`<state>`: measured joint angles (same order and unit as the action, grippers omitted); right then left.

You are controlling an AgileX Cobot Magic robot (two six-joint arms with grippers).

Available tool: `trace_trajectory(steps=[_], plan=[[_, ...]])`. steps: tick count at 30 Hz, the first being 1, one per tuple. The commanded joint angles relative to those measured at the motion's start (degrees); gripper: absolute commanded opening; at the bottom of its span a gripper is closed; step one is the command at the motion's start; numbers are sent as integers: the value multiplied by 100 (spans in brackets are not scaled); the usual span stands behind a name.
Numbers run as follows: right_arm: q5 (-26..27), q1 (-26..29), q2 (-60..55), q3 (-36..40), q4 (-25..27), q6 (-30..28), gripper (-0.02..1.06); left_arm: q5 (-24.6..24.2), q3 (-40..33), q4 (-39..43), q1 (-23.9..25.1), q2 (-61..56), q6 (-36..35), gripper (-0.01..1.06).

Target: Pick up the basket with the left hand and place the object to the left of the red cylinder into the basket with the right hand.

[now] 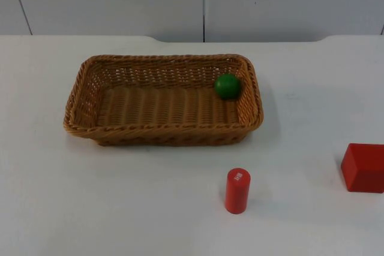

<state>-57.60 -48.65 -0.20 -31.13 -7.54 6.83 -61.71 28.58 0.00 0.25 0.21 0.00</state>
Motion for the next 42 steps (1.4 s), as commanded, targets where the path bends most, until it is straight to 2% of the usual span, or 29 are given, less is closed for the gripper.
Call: trace_trajectory(steps=[1,4,11,15,17,42], plan=[[-161,-2,20,24,-93,-17,105,1,-23,38,-17,-21,-50,105],[-436,-2,20,176,-175,2,105,1,-23,0,-17,-21,-39,105],[-438,-2,20,158,-74,-71,105,1,-23,0,-17,-21,-34,105],[-428,-2,20,158,95,-317,105,1,-23,0,-17,-21,-34,105],[-430,-2,20,158,309,-623,105,1,-23,0,-17,-21,-34,105],[-416,-2,20,158,341,-646,105,1,-23,0,-17,-21,-34,105]])
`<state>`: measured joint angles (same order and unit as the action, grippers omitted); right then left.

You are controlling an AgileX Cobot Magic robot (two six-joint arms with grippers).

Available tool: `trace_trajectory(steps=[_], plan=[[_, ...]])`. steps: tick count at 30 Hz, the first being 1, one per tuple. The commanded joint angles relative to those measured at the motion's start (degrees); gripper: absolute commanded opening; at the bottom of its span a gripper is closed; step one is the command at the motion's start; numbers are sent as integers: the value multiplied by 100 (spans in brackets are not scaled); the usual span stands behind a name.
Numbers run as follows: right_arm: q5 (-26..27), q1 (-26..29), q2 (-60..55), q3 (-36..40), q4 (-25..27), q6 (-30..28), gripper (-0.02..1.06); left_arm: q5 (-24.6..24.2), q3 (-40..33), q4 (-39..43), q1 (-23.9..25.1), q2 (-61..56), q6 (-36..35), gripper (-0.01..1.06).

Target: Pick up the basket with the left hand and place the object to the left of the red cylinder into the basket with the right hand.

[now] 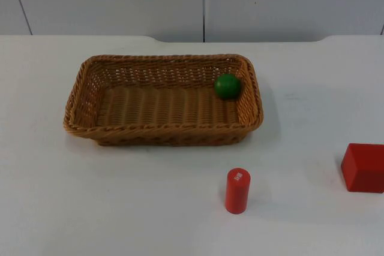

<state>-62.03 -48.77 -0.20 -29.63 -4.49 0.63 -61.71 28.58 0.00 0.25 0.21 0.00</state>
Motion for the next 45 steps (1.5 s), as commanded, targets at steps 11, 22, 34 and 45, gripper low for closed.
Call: trace_trajectory(steps=[11,22,34,45], plan=[[27,10,20,8,48,128,105,12,-23,0,-17,-21,0,105],[27,1225,20,8,56,129,105,12,-23,0,-17,-21,0,105],[27,3732,20,8,56,129,105,12,-23,0,-17,-21,0,105],[27,4421,20,8,56,129,105,12,-23,0,-17,-21,0,105]])
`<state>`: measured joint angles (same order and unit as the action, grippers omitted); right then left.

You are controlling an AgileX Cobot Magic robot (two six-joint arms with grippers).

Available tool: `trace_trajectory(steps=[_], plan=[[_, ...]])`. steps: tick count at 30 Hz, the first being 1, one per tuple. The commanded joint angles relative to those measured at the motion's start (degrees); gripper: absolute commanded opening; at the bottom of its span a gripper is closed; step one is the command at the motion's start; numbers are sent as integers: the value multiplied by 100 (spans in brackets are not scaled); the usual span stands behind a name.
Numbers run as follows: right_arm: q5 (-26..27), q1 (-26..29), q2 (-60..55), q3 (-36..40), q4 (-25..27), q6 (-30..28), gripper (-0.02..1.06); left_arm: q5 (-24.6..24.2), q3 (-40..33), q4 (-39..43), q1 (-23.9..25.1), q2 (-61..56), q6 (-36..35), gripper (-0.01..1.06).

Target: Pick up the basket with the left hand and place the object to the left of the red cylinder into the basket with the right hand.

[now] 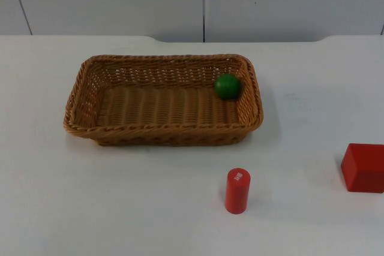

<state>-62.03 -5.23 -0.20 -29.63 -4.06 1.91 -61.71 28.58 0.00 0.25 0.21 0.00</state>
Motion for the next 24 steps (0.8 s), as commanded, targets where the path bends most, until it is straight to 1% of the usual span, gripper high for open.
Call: trace_trajectory(steps=[1,12,14,16,17,19,24], plan=[[27,67,20,8,13,0,105,12,-23,0,-17,-21,0,105],[27,67,20,8,13,0,105,12,-23,0,-17,-21,0,105],[27,67,20,8,13,0,105,10,-23,0,113,-21,0,105],[27,67,20,8,13,0,105,10,-23,0,389,-21,0,105],[27,67,20,8,13,0,105,10,-23,0,389,-21,0,105],[27,67,20,8,13,0,105,10,-23,0,539,-21,0,105],[27,67,20,8,13,0,105,10,-23,0,539,-21,0,105]])
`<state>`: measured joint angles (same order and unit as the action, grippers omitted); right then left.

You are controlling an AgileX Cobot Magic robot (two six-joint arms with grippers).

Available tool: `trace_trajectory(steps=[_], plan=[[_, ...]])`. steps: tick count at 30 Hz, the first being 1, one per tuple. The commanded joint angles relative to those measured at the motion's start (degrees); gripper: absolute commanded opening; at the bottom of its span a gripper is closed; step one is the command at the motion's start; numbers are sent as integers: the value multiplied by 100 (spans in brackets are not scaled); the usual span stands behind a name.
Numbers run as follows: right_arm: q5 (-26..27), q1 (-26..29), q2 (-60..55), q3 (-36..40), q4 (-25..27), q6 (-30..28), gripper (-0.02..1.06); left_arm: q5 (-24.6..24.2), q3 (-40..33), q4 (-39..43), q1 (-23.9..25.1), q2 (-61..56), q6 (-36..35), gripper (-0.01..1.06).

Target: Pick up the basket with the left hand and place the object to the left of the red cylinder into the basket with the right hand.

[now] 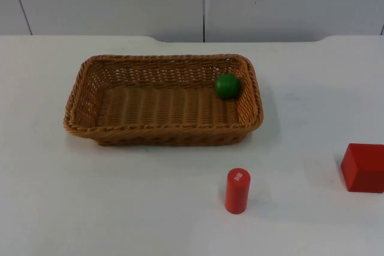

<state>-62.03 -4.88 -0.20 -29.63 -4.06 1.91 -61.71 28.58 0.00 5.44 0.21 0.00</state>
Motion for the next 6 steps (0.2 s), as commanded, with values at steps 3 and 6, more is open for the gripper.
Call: trace_trajectory(steps=[3,6], plan=[[27,32,20,8,13,0,105,10,-23,0,-85,-21,0,105],[27,32,20,8,13,0,105,10,-23,0,-275,-21,0,105]])
